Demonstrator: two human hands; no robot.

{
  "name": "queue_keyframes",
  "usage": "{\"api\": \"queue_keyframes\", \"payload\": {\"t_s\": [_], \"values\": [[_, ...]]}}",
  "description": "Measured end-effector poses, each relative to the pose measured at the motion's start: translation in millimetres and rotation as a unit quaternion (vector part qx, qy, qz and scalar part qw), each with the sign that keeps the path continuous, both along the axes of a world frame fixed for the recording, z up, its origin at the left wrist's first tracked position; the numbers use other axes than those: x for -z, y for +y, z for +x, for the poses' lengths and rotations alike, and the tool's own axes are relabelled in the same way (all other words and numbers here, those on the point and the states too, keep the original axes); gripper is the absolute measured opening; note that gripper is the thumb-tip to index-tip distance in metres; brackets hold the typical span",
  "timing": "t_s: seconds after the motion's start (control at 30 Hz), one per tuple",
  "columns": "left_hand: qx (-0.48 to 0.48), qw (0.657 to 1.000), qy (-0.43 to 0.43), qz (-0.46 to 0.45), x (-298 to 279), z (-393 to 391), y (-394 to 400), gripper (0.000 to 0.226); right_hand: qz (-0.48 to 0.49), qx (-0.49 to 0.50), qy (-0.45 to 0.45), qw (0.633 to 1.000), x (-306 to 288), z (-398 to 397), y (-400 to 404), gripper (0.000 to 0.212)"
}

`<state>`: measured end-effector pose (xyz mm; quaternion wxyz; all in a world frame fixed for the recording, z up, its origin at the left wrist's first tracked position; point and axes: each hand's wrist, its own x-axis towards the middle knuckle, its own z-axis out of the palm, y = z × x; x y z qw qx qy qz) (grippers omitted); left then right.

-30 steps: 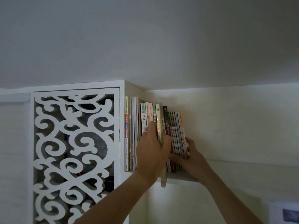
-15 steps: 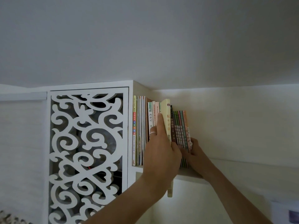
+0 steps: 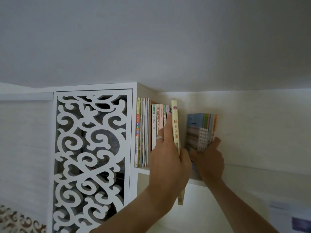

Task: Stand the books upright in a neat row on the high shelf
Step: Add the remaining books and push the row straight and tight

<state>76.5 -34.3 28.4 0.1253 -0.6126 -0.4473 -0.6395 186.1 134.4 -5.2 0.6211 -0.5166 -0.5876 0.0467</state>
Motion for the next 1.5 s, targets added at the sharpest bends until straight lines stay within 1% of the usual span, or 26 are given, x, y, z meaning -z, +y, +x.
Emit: {"api": "queue_keyframes", "payload": {"t_s": [0.1, 0.2, 0.27, 0.33, 0.4, 0.5, 0.57, 0.63, 0.73, 0.8, 0.87, 0.9, 0.97, 1.03, 1.1, 1.17, 1.2, 1.27, 1.3, 1.37, 1.5], "values": [[-0.014, 0.999, 0.032, 0.007, 0.1, 8.6, 17.0, 0.078, 0.003, 0.014, 0.012, 1.000, 1.2, 7.3, -5.9, 0.073], [-0.029, 0.998, 0.056, -0.005, 0.6, 13.7, 50.7, 0.074, 0.001, 0.003, -0.022, 1.000, 3.2, 10.8, -6.0, 0.070], [-0.048, 0.997, 0.050, -0.024, 2.5, 11.3, 78.5, 0.069, 0.012, -0.005, -0.063, 0.998, 4.3, 13.2, -5.3, 0.072], [-0.088, 0.995, 0.024, -0.034, 4.3, 4.4, 101.5, 0.060, 0.020, -0.012, -0.103, 0.994, 5.1, 15.2, -4.6, 0.072], [-0.132, 0.991, 0.000, -0.013, 6.5, -2.7, 119.8, 0.054, 0.025, -0.016, -0.129, 0.991, 6.8, 16.3, -3.4, 0.070], [-0.214, 0.975, 0.028, 0.045, 12.5, -12.2, 136.3, 0.056, 0.036, -0.028, -0.160, 0.986, 8.2, 16.5, -1.5, 0.063], [-0.215, 0.974, 0.054, 0.055, 19.1, -21.2, 142.1, 0.061, 0.042, -0.065, -0.175, 0.981, 6.4, 16.9, -2.5, 0.059], [-0.211, 0.971, 0.101, 0.054, 28.4, -33.3, 151.0, 0.066, 0.033, -0.116, -0.183, 0.976, 3.3, 16.2, -4.7, 0.058], [-0.217, 0.962, 0.155, 0.059, 37.3, -47.2, 163.7, 0.072, 0.016, -0.190, -0.209, 0.959, 3.3, 14.6, -2.9, 0.067], [-0.243, 0.954, 0.167, 0.050, 36.3, -47.8, 167.2, 0.075, -0.016, -0.238, -0.187, 0.953, 3.7, 14.3, 3.0, 0.082], [-0.275, 0.942, 0.184, 0.049, 34.7, -47.7, 169.6, 0.080, -0.064, -0.310, -0.166, 0.934, 3.2, 14.2, 6.3, 0.101], [-0.281, 0.939, 0.192, 0.046, 34.7, -48.5, 170.8, 0.083, -0.081, -0.334, -0.171, 0.923, 2.9, 13.7, 6.9, 0.110], [-0.275, 0.940, 0.198, 0.041, 34.9, -51.2, 173.6, 0.090, -0.092, -0.343, -0.182, 0.917, 3.0, 10.7, 7.8, 0.120], [-0.244, 0.949, 0.193, 0.055, 36.1, -55.1, 173.7, 0.088, -0.084, -0.323, -0.181, 0.925, 3.2, 5.6, 8.3, 0.126], [-0.209, 0.954, 0.191, 0.095, 37.7, -64.2, 170.6, 0.074, -0.072, -0.299, -0.184, 0.934, 3.3, 1.7, 10.0, 0.127], [-0.235, 0.945, 0.178, 0.140, 39.6, -79.3, 166.8, 0.063, -0.067, -0.285, -0.191, 0.937, 3.7, -0.8, 11.4, 0.126], [-0.259, 0.942, 0.154, 0.146, 40.1, -86.6, 165.4, 0.062, -0.069, -0.281, -0.192, 0.938, 4.5, -1.6, 12.1, 0.126], [-0.279, 0.949, 0.091, 0.116, 39.5, -94.3, 163.4, 0.068, -0.073, -0.275, -0.192, 0.939, 6.1, -2.9, 13.0, 0.126], [-0.279, 0.953, 0.076, 0.094, 39.1, -94.5, 163.4, 0.073, -0.075, -0.273, -0.193, 0.939, 6.8, -3.6, 13.7, 0.125], [-0.278, 0.954, 0.091, 0.070, 39.0, -93.4, 164.4, 0.082, -0.076, -0.271, -0.197, 0.939, 7.3, -5.3, 14.3, 0.122], [-0.250, 0.955, 0.142, 0.068, 39.5, -101.2, 160.3, 0.097, -0.076, -0.279, -0.192, 0.938, 6.0, -8.3, 12.3, 0.119]]}}
